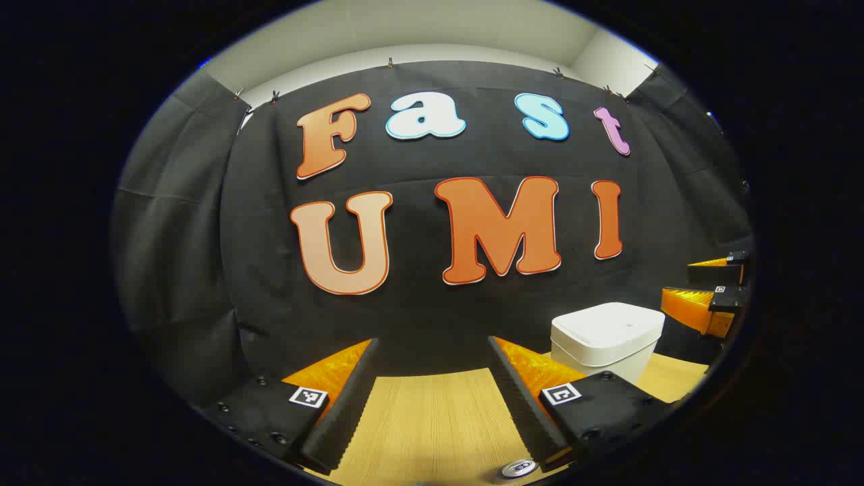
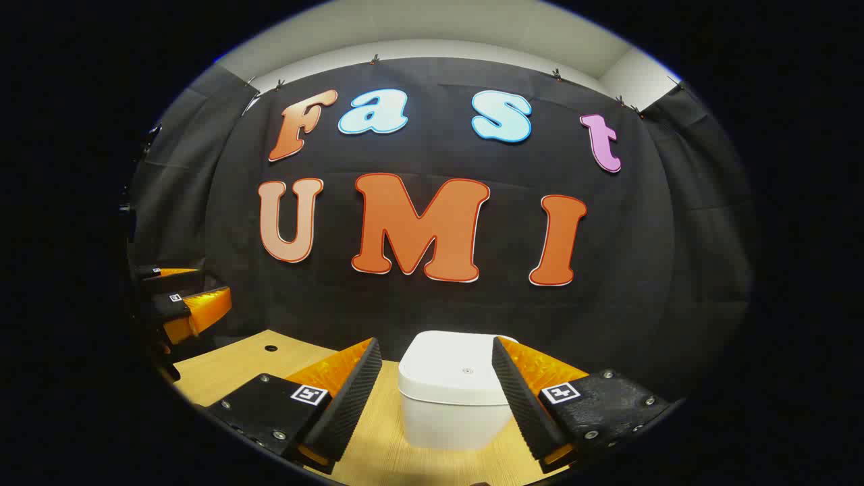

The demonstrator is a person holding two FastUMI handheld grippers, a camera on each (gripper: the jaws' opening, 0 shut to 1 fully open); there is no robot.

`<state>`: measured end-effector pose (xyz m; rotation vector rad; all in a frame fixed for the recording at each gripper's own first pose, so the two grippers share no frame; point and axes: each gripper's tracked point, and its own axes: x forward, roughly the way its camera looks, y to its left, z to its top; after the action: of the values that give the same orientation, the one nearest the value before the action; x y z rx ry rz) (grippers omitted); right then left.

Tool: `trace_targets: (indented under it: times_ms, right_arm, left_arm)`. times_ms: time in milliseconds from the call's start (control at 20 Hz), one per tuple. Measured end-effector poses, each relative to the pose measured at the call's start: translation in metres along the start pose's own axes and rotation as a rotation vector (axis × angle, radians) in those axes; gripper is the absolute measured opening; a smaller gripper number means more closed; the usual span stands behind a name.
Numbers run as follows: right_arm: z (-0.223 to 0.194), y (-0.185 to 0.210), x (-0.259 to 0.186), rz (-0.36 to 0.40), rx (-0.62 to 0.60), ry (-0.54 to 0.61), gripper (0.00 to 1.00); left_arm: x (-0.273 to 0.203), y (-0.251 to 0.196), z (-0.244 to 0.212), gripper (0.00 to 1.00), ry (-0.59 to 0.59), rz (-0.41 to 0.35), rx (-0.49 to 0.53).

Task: Press the lid of the desktop garbage bin to open it, pick up the crumpled paper on the desktop and throw it into the bin, then pick up the pop can on the desktop and drop it into the bin, and finally close the garbage bin lid.

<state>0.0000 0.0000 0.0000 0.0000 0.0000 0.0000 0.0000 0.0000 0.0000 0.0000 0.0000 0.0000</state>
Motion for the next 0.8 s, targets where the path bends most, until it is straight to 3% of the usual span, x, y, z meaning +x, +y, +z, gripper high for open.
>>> trace_targets:
  times_ms: [800]
  right_arm:
    - [0.016,0.011,-0.018,-0.078,-0.038,0.028,0.99]
  left_arm:
    - [-0.023,0.028,-0.008,0.99,0.012,-0.051,-0.020]
